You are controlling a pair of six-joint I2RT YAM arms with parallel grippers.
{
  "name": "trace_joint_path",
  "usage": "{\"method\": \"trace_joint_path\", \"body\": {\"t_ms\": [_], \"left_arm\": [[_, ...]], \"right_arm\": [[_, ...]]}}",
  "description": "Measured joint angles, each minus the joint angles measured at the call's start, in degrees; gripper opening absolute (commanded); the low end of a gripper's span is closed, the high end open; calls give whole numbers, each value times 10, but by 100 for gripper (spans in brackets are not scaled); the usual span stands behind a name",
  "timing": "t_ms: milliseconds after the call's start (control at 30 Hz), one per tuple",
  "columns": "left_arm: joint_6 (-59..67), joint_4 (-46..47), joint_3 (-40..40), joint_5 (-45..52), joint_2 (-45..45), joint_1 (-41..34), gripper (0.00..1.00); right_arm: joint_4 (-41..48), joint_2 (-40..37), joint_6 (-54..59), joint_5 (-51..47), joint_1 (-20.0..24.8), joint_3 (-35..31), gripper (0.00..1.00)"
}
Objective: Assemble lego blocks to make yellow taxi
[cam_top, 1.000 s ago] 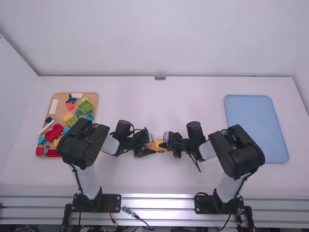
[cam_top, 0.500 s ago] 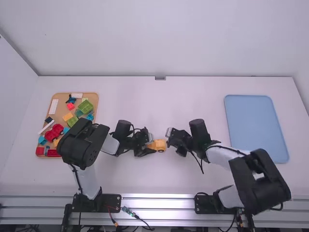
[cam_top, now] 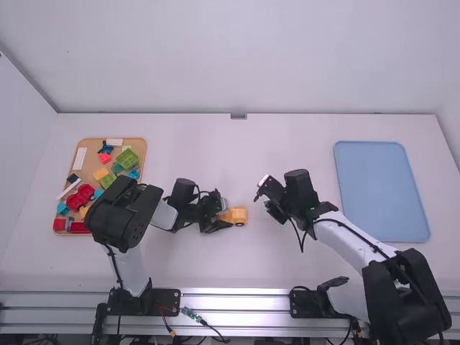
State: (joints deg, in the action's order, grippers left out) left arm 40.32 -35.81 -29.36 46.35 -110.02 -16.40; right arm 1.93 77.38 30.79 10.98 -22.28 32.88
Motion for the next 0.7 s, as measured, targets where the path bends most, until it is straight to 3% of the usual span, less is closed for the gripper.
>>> {"method": "trace_joint_path", "body": {"t_ms": [67, 100, 533, 700], "left_arm": [[0, 1, 0, 1, 0, -1, 70], [0, 1, -1, 0, 0, -1, 73], [2, 2, -3, -8, 2, -1, 99], [2, 3, -3, -12, 3, -2, 99]], "right_arm": [[0, 0, -5, -10, 0, 0, 78], [-2, 0, -9, -17, 0, 0, 99], [-5, 0, -19, -30, 0, 0, 99], [-5, 0, -19, -30, 0, 0, 99]]}}
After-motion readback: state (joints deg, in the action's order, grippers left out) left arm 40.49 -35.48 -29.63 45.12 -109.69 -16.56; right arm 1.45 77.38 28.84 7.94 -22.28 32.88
